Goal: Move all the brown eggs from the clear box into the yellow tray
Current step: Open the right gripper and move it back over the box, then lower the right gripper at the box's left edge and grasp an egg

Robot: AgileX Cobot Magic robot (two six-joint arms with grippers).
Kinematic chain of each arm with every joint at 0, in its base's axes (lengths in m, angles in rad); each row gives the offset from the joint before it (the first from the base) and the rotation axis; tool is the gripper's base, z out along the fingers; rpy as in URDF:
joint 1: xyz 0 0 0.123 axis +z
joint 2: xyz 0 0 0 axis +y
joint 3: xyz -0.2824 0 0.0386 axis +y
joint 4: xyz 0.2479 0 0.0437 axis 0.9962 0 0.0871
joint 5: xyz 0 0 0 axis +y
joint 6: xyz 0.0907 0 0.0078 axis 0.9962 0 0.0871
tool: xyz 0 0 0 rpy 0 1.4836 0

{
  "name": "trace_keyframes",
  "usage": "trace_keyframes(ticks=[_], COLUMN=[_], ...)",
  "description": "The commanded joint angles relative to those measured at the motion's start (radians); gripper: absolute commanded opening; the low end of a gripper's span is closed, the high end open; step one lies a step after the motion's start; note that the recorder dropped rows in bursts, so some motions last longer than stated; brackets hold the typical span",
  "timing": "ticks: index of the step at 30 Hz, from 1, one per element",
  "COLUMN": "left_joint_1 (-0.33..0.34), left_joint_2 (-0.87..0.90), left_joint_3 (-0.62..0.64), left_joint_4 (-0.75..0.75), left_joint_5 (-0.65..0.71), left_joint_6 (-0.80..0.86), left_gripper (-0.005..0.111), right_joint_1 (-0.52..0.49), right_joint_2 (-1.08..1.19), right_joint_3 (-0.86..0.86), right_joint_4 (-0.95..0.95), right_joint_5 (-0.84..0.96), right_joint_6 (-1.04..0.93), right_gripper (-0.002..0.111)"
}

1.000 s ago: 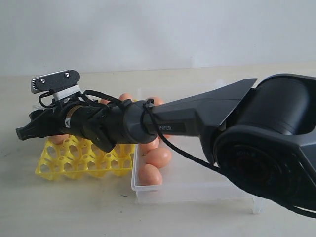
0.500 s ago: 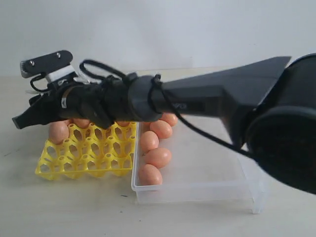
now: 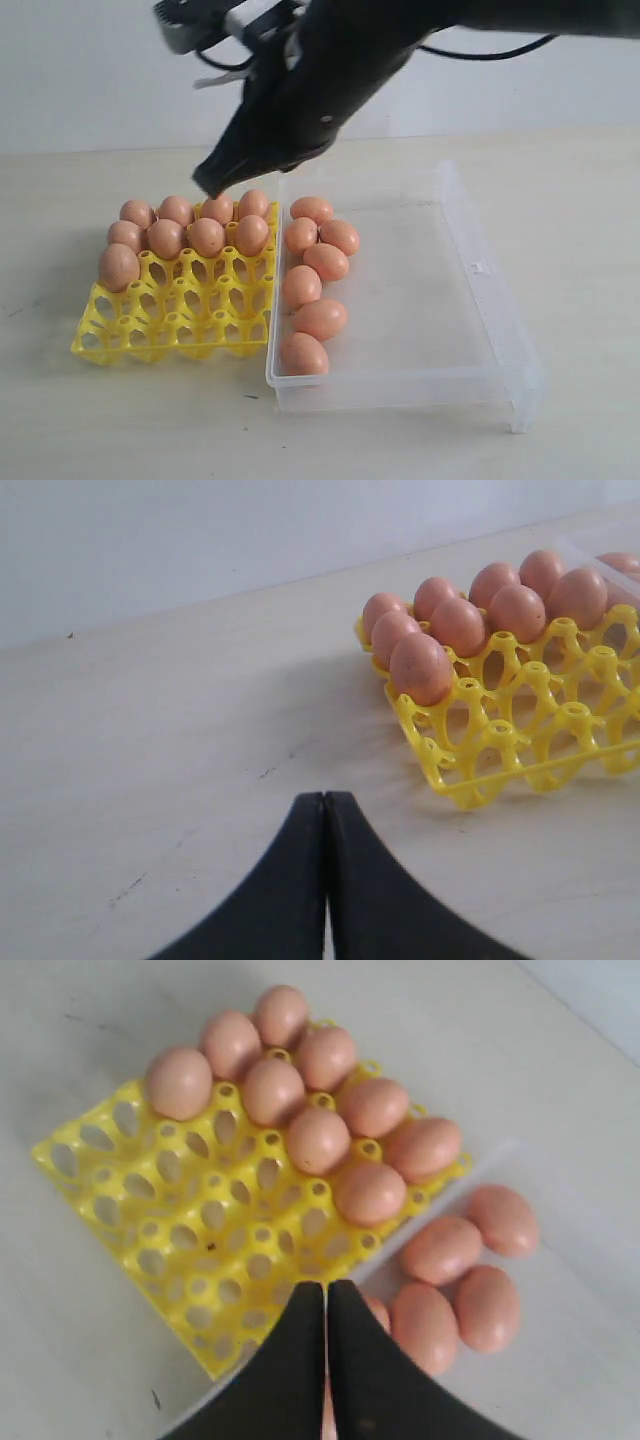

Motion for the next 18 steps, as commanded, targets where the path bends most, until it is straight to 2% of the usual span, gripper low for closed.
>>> trace_keyframes(ticks=[1,3,4,6,9,14,18], left_joint_1=[-0.004,-0.004,-0.004,-0.004,-0.004,-0.004,-0.004], left_joint_2=[-0.006,-0.006,-0.006,-0.006,-0.006,-0.006,-0.006], left_joint_3=[-0.004,-0.004,-0.004,-0.004,-0.004,-0.004,-0.004], left_joint_4=[0.002,0.002,0.002,0.002,0.002,0.002,0.002], left_joint_5=[-0.006,-0.006,-0.006,-0.006,-0.006,-0.006,-0.006], left_joint_6=[0.000,0.000,0.000,0.000,0.000,0.000,0.000], left_gripper=[0.000,0.000,0.000,0.000,0.000,0.000,0.000], right_joint_1=[-0.127,-0.206,-0.253,-0.321,-0.347,-0.347,-0.334], right_joint_2=[-0.094,-0.050,-0.003,0.123,0.336,0.507,0.591], right_joint_3=[0.071,0.067,0.065,0.013,-0.170,-0.386,-0.486], right_joint_4=[-0.001,-0.001,0.015,0.117,0.123,0.128,0.153], right_joint_5=[0.076,0.021,-0.065,-0.115,-0.022,0.061,0.145], right_joint_6=[-0.011,-0.011,-0.011,-0.007,-0.022,-0.099,-0.119], right_gripper=[0.019,0.033,0.041,0.050,0.052,0.052,0.052])
